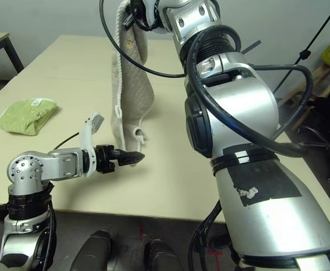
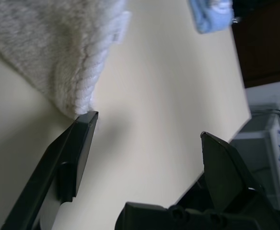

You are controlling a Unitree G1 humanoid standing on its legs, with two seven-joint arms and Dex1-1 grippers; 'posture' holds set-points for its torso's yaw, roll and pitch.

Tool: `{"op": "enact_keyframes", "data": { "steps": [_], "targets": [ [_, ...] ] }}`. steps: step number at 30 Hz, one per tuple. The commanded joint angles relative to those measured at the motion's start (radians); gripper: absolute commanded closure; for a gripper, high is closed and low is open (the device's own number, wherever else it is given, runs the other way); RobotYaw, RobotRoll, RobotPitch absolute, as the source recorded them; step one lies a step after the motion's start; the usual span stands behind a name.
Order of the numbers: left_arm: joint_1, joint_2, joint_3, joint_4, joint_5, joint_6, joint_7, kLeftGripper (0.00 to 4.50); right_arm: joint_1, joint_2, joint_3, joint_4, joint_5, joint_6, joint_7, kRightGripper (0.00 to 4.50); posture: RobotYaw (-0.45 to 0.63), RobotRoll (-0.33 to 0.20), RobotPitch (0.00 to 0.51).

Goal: Fold the towel and set it aside.

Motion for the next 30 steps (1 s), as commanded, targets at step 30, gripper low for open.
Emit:
{"op": "enact_keyframes", "data": {
  "steps": [30],
  "targets": [
    [0.026,0.084,0.030,-0.017,0.226,0.015,-0.163,0.00,-0.004,-0.001,-0.009,0.006,0.006,-0.003,0.041,4.46,0.21,0.000,0.104]
  ]
}}
